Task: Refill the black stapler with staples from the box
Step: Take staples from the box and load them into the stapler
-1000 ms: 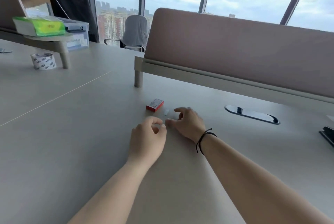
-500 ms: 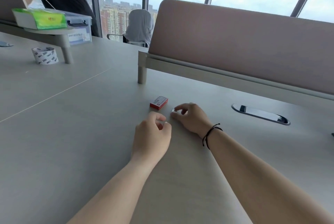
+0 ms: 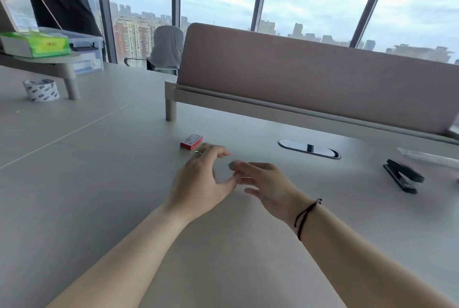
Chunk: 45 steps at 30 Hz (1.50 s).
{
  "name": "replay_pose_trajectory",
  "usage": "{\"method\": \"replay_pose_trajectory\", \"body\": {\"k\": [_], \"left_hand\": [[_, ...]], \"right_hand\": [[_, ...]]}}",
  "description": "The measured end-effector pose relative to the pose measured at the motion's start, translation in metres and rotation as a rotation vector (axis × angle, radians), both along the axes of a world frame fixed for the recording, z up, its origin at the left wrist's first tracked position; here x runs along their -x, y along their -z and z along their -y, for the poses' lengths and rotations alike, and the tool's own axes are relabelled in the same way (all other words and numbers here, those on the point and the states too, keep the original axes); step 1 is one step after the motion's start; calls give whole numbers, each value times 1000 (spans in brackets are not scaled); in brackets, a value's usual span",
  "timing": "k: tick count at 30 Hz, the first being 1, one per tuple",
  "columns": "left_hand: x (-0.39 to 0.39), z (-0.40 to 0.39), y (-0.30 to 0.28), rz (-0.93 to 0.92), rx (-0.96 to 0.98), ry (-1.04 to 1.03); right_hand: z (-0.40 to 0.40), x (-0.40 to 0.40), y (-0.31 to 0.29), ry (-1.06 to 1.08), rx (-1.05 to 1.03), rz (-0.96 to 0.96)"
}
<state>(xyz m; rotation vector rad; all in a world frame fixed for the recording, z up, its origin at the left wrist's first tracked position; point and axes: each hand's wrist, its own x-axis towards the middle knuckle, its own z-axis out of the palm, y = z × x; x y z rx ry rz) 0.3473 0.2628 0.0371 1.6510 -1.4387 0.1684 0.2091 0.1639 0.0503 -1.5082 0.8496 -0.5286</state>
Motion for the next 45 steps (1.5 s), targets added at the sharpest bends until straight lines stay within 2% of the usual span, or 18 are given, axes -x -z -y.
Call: {"method": "replay_pose_trajectory", "body": {"k": [6, 16, 27, 29, 33, 37, 41, 45], "left_hand": [[55, -42, -34, 197, 86, 75], [150, -105, -44, 106, 145, 272], [183, -130, -39, 84, 81, 298], [181, -133, -40, 77, 43, 318], [177, -141, -41, 69, -117, 394], [176, -144, -35, 138, -324, 454], [177, -145, -26, 144, -466, 455], [176, -145, -18, 206, -513, 407]], "right_hand": [[-55, 86, -27, -48, -226, 161], [-141, 180, -15, -26, -333, 467], [-174, 212, -7, 38, -202, 407], [-176, 215, -7, 63, -121, 374], [-175, 224, -4, 177, 221, 192], [-176, 239, 3, 122, 533, -24], [-183, 241, 14, 63, 701, -258], [-183, 240, 27, 43, 758, -260]]}}
